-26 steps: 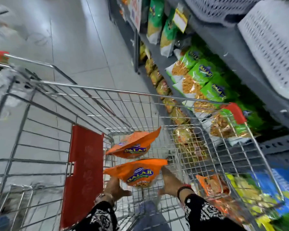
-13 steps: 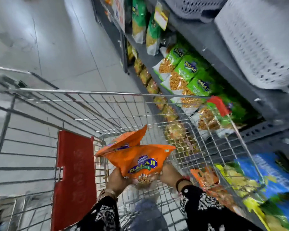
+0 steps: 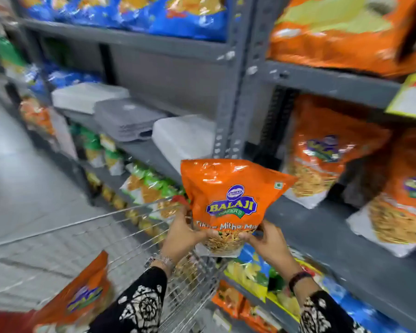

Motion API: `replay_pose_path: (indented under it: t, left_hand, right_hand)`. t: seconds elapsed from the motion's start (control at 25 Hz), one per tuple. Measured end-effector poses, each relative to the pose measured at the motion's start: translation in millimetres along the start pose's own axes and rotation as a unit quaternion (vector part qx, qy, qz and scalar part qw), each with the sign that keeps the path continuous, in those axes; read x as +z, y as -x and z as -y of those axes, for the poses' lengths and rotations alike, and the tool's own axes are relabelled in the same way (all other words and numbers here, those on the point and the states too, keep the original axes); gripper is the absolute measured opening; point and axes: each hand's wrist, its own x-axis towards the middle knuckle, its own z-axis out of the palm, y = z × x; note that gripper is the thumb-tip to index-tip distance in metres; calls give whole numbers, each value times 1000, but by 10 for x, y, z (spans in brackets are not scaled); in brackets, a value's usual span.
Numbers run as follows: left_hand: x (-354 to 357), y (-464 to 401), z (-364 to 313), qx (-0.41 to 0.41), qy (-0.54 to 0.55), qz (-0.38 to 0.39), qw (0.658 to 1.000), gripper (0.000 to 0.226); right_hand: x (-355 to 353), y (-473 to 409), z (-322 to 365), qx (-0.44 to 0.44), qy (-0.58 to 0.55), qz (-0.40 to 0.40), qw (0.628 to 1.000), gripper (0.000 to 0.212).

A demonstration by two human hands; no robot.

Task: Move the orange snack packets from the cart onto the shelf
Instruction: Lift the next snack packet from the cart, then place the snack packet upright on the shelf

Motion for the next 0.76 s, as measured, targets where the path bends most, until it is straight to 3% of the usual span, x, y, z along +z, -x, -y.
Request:
replay_pose_path:
  t: [0.16, 0.32, 0.56, 0.76]
  left_hand:
    - [1034, -324, -553, 82, -8, 75, 994, 57]
    - [1945, -543, -762, 121, 4, 154, 981, 45]
    - [2682, -760, -399, 105, -10, 260, 960, 56]
    - [2814, -862, -274, 113, -7, 248, 962, 63]
  right_hand:
    - [-1030, 270, -127, 10, -27, -161, 987, 26]
    - [-1735, 390, -450, 31, -43, -241, 969, 32]
    - [-1921, 411, -1100, 127, -34, -279, 951, 46]
    - [-1963, 385, -1242, 142, -61, -261, 953, 57]
